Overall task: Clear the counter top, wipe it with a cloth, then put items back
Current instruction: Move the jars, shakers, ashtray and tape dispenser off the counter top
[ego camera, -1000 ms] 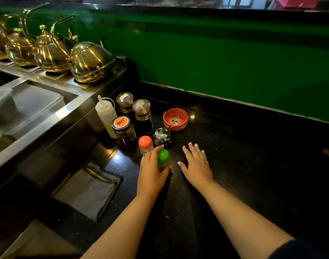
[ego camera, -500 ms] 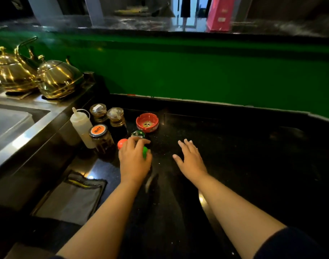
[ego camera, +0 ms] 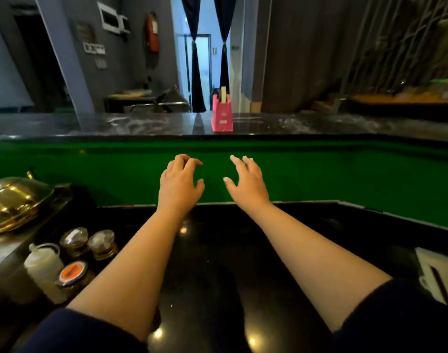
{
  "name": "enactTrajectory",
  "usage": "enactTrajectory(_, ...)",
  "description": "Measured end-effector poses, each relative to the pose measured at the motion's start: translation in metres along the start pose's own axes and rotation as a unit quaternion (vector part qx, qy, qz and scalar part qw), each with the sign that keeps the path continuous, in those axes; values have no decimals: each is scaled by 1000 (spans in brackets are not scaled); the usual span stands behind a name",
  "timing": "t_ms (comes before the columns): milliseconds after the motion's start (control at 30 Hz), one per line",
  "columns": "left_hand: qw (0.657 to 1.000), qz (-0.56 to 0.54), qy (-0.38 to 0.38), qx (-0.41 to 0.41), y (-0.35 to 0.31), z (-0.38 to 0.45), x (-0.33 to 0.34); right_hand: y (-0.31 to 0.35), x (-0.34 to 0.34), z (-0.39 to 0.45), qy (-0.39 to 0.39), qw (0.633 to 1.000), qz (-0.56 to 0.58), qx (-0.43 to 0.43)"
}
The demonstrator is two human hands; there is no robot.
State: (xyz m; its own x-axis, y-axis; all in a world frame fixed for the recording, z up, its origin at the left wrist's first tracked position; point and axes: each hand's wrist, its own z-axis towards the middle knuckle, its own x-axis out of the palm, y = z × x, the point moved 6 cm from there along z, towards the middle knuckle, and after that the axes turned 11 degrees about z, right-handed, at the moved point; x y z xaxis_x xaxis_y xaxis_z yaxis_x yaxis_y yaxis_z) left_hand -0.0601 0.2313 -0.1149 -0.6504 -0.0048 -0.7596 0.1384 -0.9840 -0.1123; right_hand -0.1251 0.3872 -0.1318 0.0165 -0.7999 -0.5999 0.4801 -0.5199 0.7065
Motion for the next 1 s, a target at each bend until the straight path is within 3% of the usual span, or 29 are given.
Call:
enactTrajectory(200, 998, 60, 24, 9, 0, 84, 29, 17, -18, 90, -29, 999, 25, -2)
enactTrajectory(400, 992, 75, 98, -27, 30, 124, 63, 26, -7, 165, -69, 993, 94, 11)
enactTrajectory(567, 997, 59, 41, -21, 37, 121, 71, 24, 5, 195, -143, 984, 80, 63)
enactTrajectory(667, 997, 59, 45, -24, 37, 122, 72, 26, 5, 199, -171, 983, 41, 54)
enactTrajectory(800, 994, 57, 91, -24, 40, 124, 73, 29, 3, 198, -170, 983, 53, 31)
enactTrajectory(1000, 974, 17, 225, -36, 40, 133, 66, 41, -11, 157, -137, 982, 129, -21)
